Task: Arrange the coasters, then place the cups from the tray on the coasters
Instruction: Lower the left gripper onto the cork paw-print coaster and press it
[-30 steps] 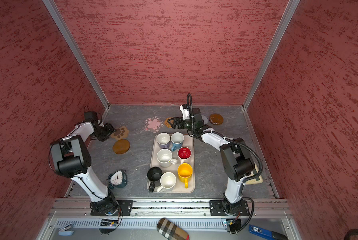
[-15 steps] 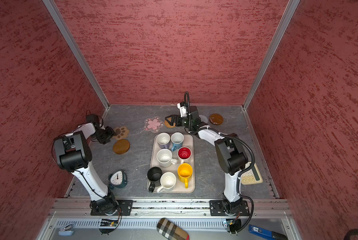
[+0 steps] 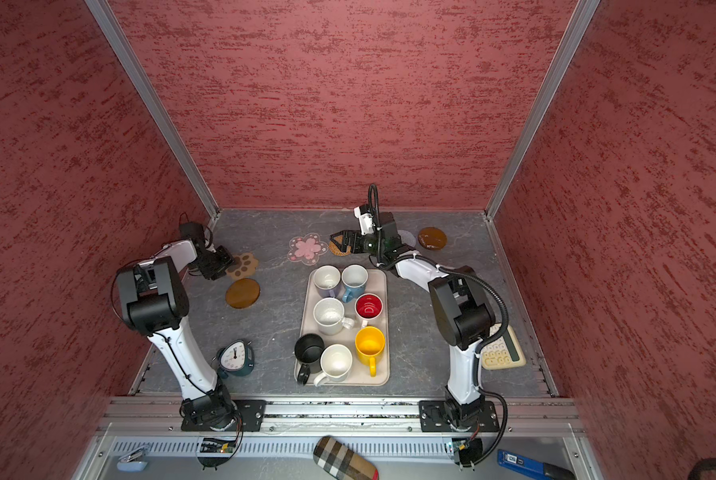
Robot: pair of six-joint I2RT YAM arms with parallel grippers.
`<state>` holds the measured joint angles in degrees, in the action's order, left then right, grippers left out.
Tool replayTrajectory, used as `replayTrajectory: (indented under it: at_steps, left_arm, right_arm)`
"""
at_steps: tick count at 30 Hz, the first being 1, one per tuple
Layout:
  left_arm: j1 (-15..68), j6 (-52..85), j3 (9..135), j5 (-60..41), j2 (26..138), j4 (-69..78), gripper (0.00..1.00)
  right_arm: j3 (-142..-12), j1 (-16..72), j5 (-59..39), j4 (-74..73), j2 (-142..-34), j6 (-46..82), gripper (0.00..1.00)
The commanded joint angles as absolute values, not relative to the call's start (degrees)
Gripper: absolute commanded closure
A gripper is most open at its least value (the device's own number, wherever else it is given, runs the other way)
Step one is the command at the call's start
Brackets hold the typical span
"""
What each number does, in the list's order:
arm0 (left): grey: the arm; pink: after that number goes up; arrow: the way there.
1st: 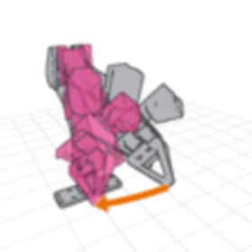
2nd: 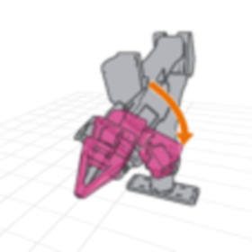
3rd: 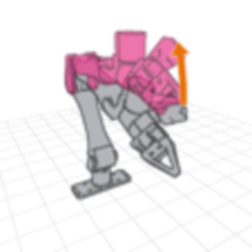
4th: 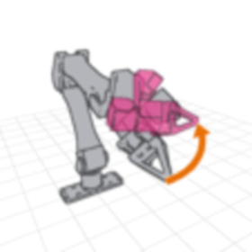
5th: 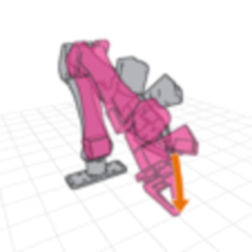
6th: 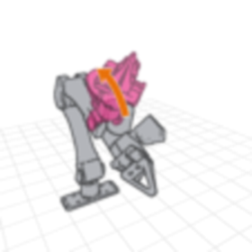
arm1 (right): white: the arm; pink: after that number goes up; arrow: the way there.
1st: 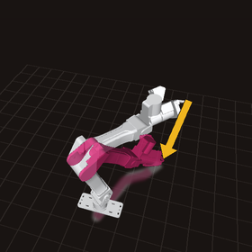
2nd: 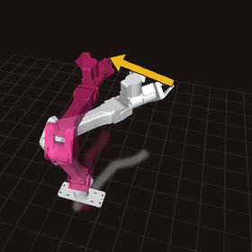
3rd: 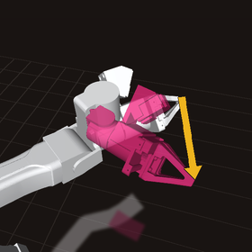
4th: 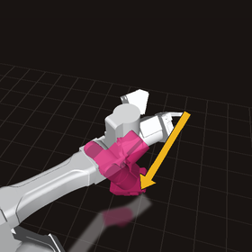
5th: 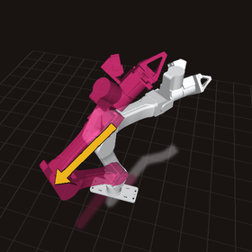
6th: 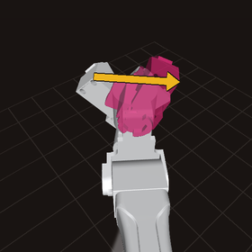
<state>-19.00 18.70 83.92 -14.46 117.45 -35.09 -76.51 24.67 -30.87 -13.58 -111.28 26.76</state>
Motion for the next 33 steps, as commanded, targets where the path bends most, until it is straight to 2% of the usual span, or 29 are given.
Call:
replayTrajectory:
  at_steps: [1, 15, 20, 24, 30, 33]
  left_arm:
    - [-17.5, 19.1, 85.9, -14.7, 119.7, -35.0, 0.47]
    - [-13.1, 19.4, 94.5, -13.5, 124.5, -38.6, 0.47]
    - [-15.8, 19.5, 91.6, -13.4, 120.1, -37.7, 0.3]
    - [-17.8, 19.0, 88.3, -13.0, 116.9, -36.9, 0.25]
    - [-19.7, 18.6, 84.1, -14.2, 114.8, -35.3, 0.25]
    - [-19.7, 18.4, 83.0, -14.2, 114.9, -35.0, 0.29]
  right_arm:
    - [-78.0, 24.8, -31.0, -13.6, -110.3, 25.5, 0.02]
    - [-77.4, 24.6, -30.0, -10.9, -108.5, 23.6, 0.01]
    - [-77.2, 24.6, -30.1, -10.9, -108.1, 23.9, 0.01]
    - [-76.1, 24.6, -30.3, -11.5, -107.2, 24.6, 0.01]
    - [-73.5, 24.6, -29.4, -12.1, -104.9, 25.4, 0.01]
    - [-72.9, 24.6, -29.7, -12.4, -104.5, 26.0, 0.01]
